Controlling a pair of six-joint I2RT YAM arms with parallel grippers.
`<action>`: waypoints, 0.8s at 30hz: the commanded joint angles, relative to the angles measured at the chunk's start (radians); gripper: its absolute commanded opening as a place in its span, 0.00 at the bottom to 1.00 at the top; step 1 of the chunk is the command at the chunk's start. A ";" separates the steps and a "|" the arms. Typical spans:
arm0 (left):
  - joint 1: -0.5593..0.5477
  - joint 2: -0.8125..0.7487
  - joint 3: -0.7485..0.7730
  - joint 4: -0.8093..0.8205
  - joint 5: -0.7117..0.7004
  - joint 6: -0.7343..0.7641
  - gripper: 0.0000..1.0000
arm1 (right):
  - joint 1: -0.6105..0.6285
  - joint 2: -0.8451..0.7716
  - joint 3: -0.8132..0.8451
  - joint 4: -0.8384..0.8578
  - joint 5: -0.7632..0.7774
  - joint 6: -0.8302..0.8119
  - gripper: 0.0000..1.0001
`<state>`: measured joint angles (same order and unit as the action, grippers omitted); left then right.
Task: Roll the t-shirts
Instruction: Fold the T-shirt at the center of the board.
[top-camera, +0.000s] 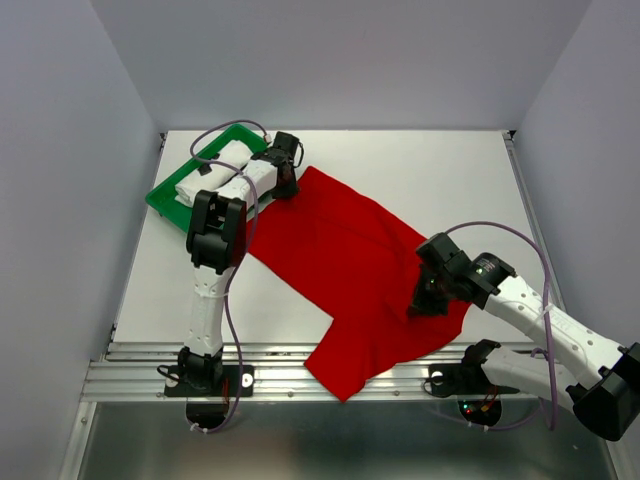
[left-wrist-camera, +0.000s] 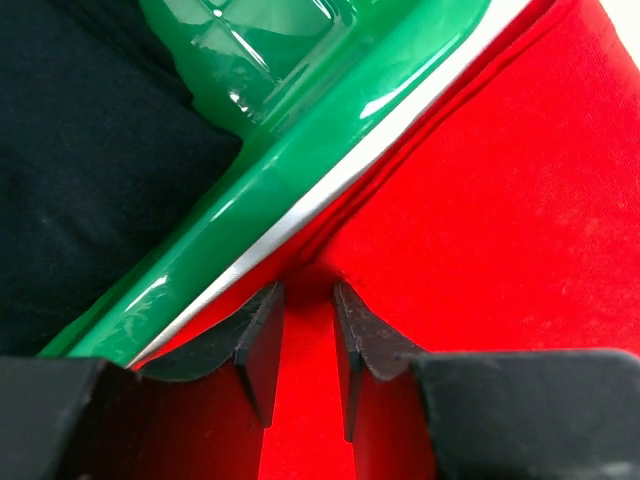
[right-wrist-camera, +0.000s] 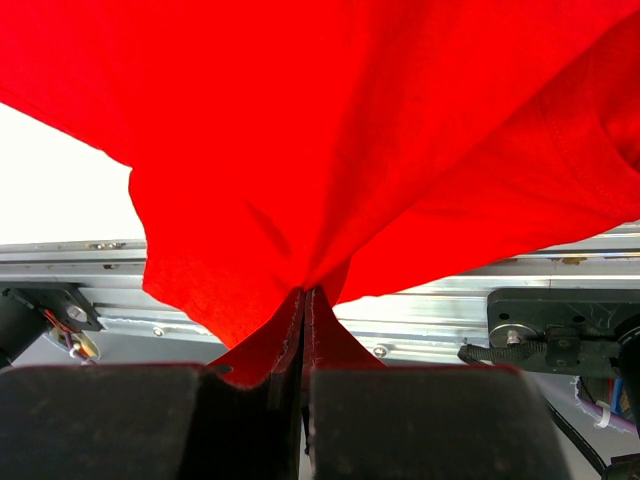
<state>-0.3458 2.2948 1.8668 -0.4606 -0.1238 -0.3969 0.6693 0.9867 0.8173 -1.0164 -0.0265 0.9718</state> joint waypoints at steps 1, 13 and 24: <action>-0.004 -0.072 -0.018 -0.003 -0.050 -0.031 0.38 | 0.010 -0.010 0.000 0.013 0.005 -0.004 0.01; -0.002 -0.063 -0.012 0.007 -0.057 -0.031 0.37 | 0.010 -0.010 -0.001 0.016 0.005 -0.004 0.01; -0.004 -0.097 0.000 -0.003 -0.073 -0.025 0.06 | 0.010 -0.016 -0.004 0.019 0.004 -0.001 0.01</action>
<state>-0.3466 2.2910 1.8610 -0.4477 -0.1600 -0.4282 0.6693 0.9863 0.8162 -1.0164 -0.0265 0.9718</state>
